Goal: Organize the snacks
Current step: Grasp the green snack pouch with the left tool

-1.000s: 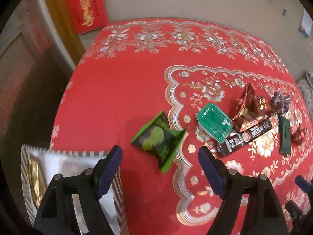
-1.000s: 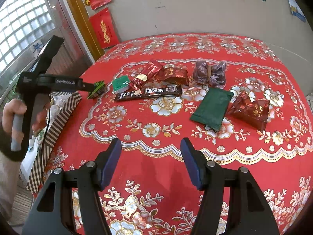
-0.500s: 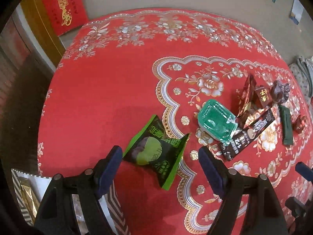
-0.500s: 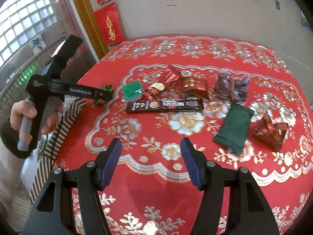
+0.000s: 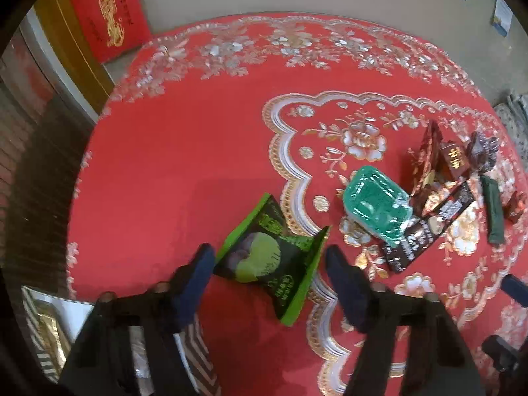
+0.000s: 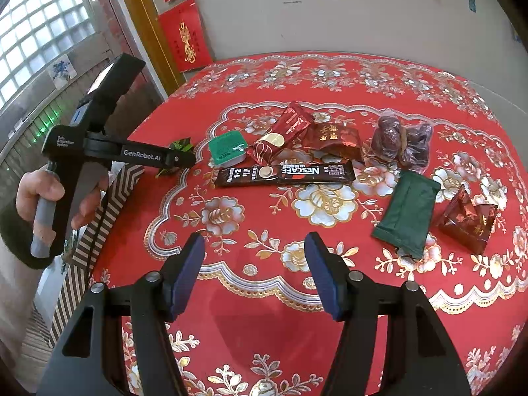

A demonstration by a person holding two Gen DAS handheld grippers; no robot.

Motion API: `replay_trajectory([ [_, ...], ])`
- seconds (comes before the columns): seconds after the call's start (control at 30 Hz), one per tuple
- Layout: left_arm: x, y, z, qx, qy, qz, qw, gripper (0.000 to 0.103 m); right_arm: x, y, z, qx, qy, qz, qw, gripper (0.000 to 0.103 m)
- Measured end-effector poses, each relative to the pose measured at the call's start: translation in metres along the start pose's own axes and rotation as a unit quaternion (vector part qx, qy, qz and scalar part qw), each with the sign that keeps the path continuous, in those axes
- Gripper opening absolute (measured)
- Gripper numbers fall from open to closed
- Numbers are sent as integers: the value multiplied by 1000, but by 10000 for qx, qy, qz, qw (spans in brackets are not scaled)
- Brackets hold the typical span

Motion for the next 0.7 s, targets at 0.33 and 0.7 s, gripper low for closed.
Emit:
replay_trajectory([
  [0.33,-13,-9,-7,-137,74,77,9998,33,11,38,-14,-339,41,225,9992,62],
  [0.7,-52,-41,-14,-626,-136,187,9978,33,93,98,-53,-1610,-9,-389,9862,62],
])
Point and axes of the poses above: each gripper's, at about its wrist camera, not at the fingertips, and x roughly the way its jaws point, z to its right, y to its top, the point moved 10 cm from there along x, roughly the way its jaws point, and after that the axes turned 2 degrees about -z, right-handed, at the moved point
